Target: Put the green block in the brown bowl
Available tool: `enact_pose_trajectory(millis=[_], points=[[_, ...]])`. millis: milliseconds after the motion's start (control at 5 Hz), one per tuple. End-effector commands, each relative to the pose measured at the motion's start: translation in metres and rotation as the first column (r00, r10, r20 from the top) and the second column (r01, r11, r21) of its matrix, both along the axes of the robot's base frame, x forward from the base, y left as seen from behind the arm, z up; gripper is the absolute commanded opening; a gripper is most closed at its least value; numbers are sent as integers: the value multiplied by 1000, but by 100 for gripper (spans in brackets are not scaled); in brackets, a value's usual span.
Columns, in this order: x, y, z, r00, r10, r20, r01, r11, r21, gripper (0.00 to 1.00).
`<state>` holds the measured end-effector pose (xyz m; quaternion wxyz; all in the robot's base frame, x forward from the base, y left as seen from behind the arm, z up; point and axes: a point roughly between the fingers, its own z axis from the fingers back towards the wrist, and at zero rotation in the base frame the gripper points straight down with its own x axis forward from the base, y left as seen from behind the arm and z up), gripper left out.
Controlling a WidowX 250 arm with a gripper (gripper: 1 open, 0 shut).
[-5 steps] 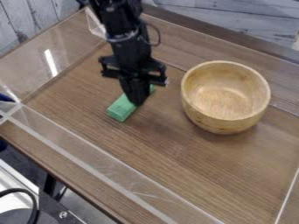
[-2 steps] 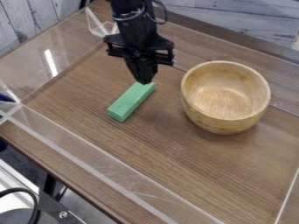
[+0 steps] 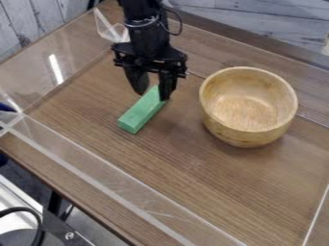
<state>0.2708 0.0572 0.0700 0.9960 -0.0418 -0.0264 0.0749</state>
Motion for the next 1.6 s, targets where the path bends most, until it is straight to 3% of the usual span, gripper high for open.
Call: enact_pose_trajectory(millis=[0, 200, 800, 1200, 1400], points=[[10, 3, 10, 998, -7, 65, 6, 1000, 10, 0], [7, 1, 3, 998, -13, 66, 13, 1000, 1, 0], [11, -7, 14, 998, -45, 41, 48, 996, -78, 0], [18, 5, 14, 994, -82, 73, 85, 996, -35, 0], [17, 2, 13, 993, -80, 88, 83, 996, -29, 0]])
